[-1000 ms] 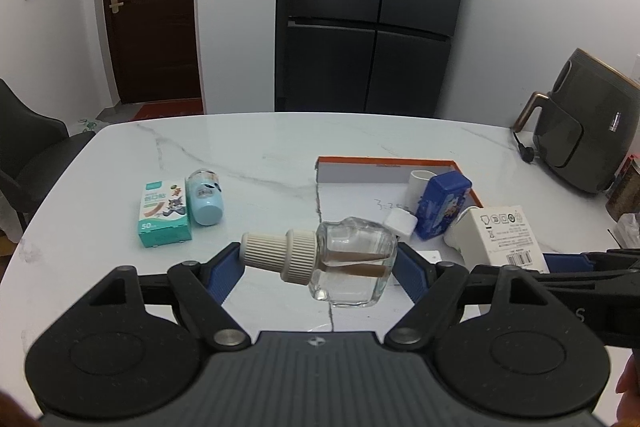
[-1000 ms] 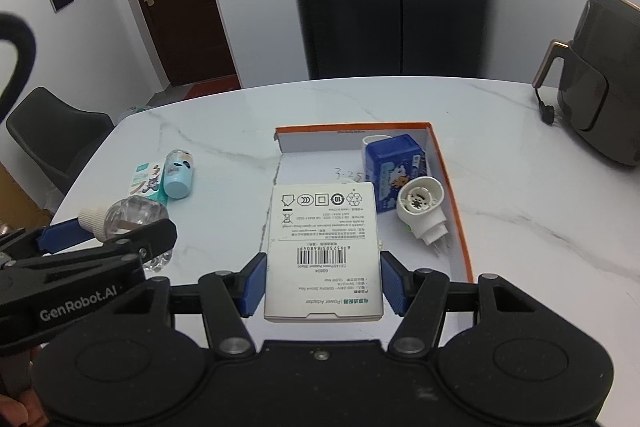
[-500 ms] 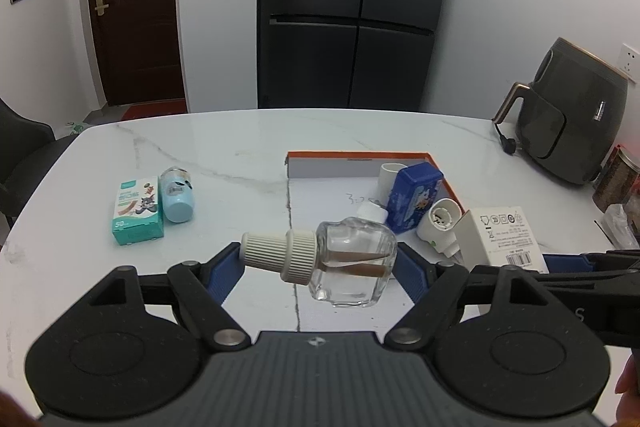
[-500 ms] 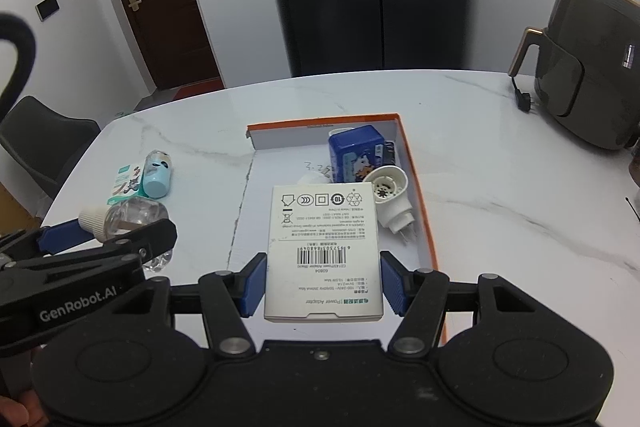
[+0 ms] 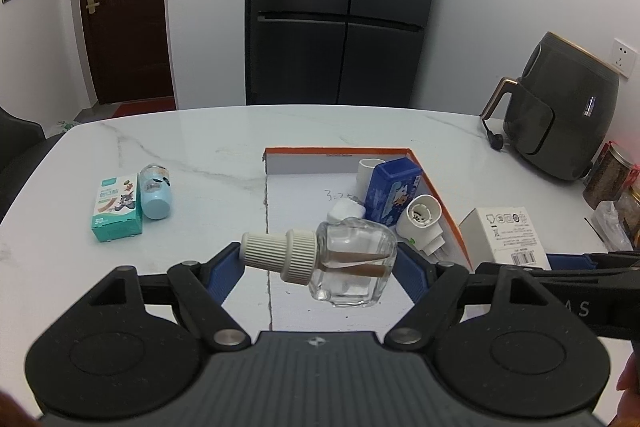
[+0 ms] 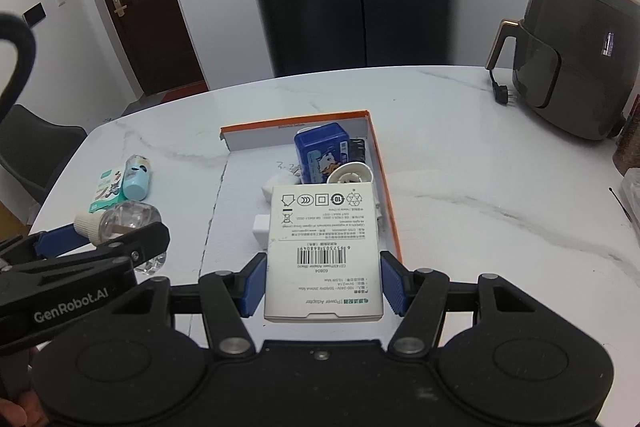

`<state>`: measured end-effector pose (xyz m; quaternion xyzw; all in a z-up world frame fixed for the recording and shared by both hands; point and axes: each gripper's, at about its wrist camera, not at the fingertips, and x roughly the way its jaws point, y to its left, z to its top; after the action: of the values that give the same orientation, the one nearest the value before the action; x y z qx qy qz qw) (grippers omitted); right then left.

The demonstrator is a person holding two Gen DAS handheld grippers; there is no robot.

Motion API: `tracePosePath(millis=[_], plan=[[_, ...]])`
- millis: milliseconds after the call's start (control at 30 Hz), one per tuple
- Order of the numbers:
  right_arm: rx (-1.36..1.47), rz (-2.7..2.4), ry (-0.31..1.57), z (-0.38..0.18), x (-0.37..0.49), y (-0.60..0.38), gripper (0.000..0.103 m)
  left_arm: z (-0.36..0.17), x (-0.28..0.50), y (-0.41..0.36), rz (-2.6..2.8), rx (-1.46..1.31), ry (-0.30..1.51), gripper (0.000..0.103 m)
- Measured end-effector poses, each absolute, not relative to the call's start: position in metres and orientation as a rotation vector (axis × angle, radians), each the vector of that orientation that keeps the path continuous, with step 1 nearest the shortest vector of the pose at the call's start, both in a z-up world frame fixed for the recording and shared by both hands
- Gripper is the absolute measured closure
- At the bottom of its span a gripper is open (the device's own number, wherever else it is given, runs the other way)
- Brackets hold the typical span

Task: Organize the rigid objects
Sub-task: 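Carry the glass bottle and white product box toward the orange-rimmed tray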

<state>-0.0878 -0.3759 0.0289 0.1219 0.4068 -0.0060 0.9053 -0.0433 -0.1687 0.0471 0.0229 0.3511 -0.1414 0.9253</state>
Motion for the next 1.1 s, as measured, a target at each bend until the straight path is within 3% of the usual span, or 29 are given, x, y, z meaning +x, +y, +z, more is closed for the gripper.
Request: tracePosePath(millis=[1100], plan=[[0.255, -0.017, 0.855, 0.020, -0.052, -0.393, 0.032, 0.036, -0.007, -0.189, -0.294, 0.046, 0.750, 0.022]])
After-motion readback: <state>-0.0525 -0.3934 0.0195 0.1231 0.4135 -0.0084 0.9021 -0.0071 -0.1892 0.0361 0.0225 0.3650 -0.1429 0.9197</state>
